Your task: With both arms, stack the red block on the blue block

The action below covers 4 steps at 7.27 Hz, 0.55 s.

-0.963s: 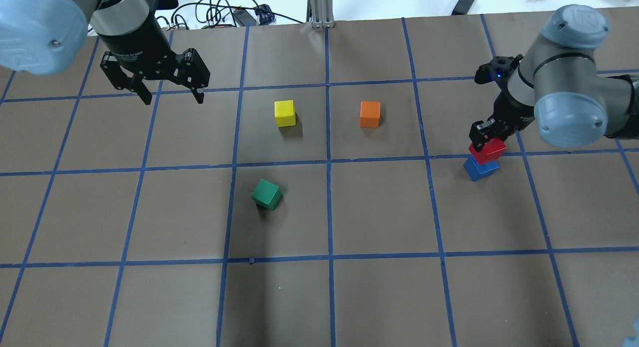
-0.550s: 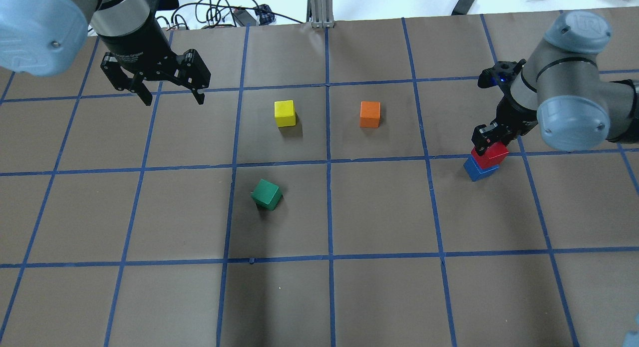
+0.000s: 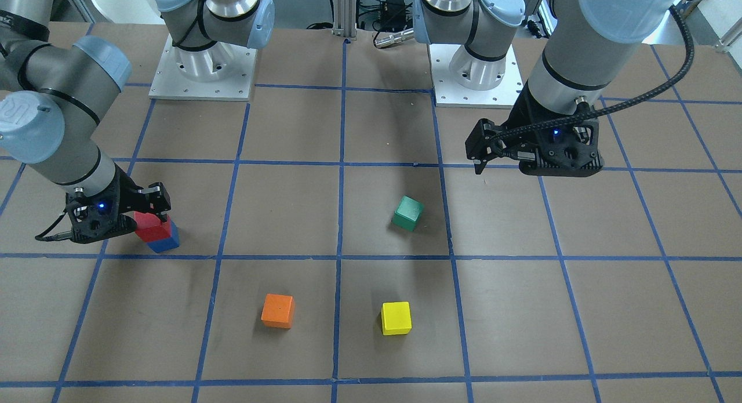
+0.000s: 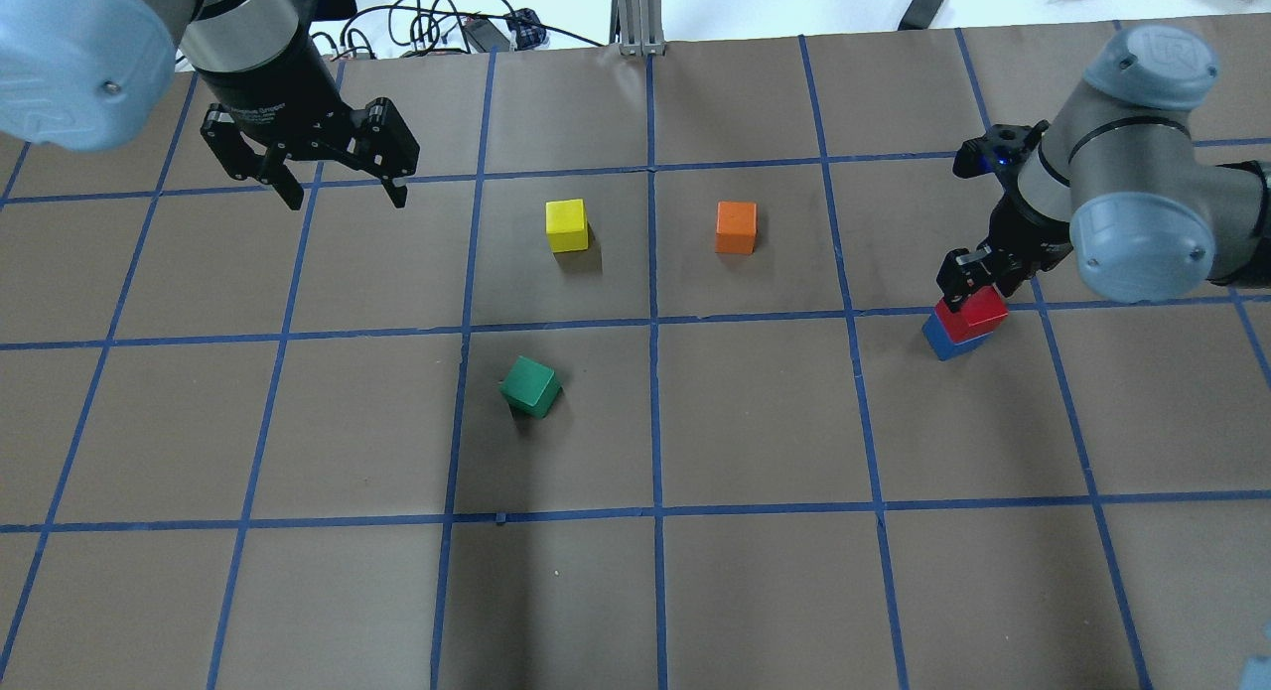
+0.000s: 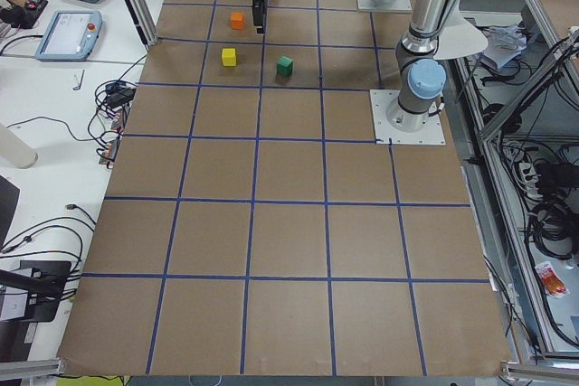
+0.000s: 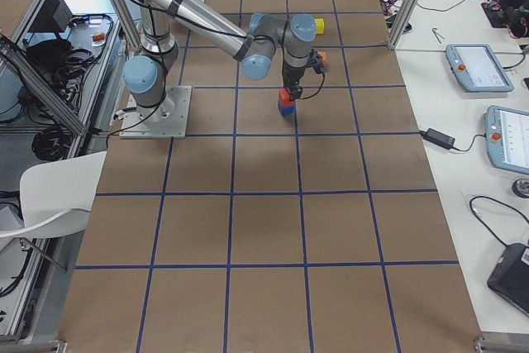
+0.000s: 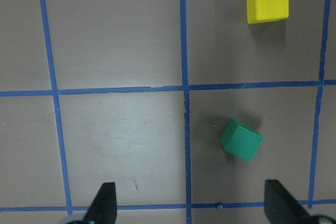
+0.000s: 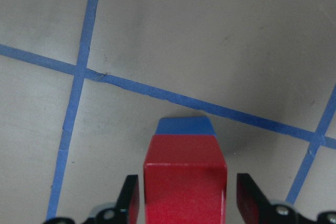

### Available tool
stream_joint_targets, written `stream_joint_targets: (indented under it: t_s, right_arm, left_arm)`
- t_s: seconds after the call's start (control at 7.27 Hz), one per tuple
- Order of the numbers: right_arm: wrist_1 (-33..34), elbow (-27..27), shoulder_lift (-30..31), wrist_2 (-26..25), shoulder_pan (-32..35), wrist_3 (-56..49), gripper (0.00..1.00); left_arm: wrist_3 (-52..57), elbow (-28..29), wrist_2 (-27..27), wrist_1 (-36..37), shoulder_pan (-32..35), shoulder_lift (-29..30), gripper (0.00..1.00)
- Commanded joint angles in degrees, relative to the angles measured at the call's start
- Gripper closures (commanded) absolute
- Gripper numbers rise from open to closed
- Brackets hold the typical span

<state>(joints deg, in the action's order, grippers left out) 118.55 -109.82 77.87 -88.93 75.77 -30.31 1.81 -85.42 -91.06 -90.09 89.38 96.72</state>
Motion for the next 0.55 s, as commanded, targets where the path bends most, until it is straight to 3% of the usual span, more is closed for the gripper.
stream_joint_targets:
  t_s: [0.0, 0.14, 0.41]
  right_arm:
    - [-0.33, 0.48, 0.35, -0.19, 0.0, 0.34, 0.0]
    - [-1.99, 1.71, 1.48, -0.37, 0.0, 0.52, 0.0]
    - [-18.61, 8.71, 7.0, -0.37, 0.17, 5.31, 0.0]
  left_arm:
    - [0.12, -0.01, -0.09, 0.0, 0.0, -0.04, 0.0]
    - [0.21, 0.16, -0.09, 0.0, 0.0, -0.13, 0.0]
    - [0.21, 0.16, -0.09, 0.0, 0.0, -0.13, 0.0]
